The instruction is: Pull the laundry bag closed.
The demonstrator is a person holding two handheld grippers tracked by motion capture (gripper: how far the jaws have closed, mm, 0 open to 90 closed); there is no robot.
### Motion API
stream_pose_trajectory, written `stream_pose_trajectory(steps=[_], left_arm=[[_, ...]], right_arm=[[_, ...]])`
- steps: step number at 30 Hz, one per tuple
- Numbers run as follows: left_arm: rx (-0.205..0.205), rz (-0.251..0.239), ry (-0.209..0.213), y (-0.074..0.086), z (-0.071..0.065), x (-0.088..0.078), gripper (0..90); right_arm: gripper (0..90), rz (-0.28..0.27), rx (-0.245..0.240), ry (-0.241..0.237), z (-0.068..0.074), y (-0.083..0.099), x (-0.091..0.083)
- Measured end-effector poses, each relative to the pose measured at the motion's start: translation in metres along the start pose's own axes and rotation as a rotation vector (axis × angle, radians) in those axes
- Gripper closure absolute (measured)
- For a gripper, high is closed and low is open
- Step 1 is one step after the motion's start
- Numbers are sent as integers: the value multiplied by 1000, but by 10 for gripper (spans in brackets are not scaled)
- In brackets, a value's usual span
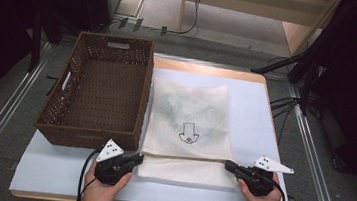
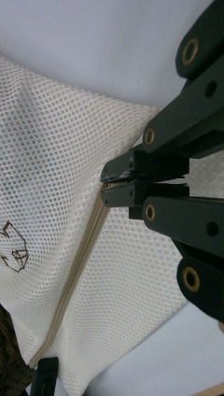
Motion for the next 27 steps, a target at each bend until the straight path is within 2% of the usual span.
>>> stream_pose_trajectory(steps=[4, 6, 8, 9, 13, 15, 18, 19, 20, 23, 25, 27], left_arm=[[-6, 1, -5, 0, 2, -1, 871], [-16, 0, 10, 0, 2, -2, 871], [-5, 3, 9, 0, 1, -1, 871], [-3, 4, 8, 1, 1, -1, 871], [-11, 4, 6, 2, 1, -1, 870], [-12, 15, 20, 3, 2, 0, 868], [0, 5, 32, 6, 3, -2, 850], [0, 5, 32, 6, 3, -2, 831], [8, -12, 45, 5, 3, -5, 799], [11, -52, 65, 1, 4, -10, 633], [14, -69, 90, -1, 5, -15, 545], [31, -76, 88, -2, 5, -19, 461]], right_arm=[[884, -1, -9, 19, -7, 1, -6], [882, -4, 11, 16, -11, 2, -11], [881, -3, 20, 8, -14, 4, -14], [881, 0, 8, 8, -15, 5, -14], [876, 7, 7, 7, -15, 7, -13], [851, 17, 9, 10, -15, 8, -12], [693, 21, 19, 27, -19, 9, -14], [693, 21, 19, 27, -19, 9, -14], [549, 16, 20, 33, -21, 9, -15], [382, -7, 7, 33, -20, 8, -20], [305, -18, -8, 41, -19, 6, -23], [227, -28, -27, 53, -18, 6, -26]])
Point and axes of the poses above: each handheld gripper's, and its own axes: x roughly forward along the jaws, y roughly out of its underside, z roughly to its left, the point moved 3 cm from there along x, roughly forward along the jaws, and after that the axes turned 6 degrees about -z, right-handed, at the moved point
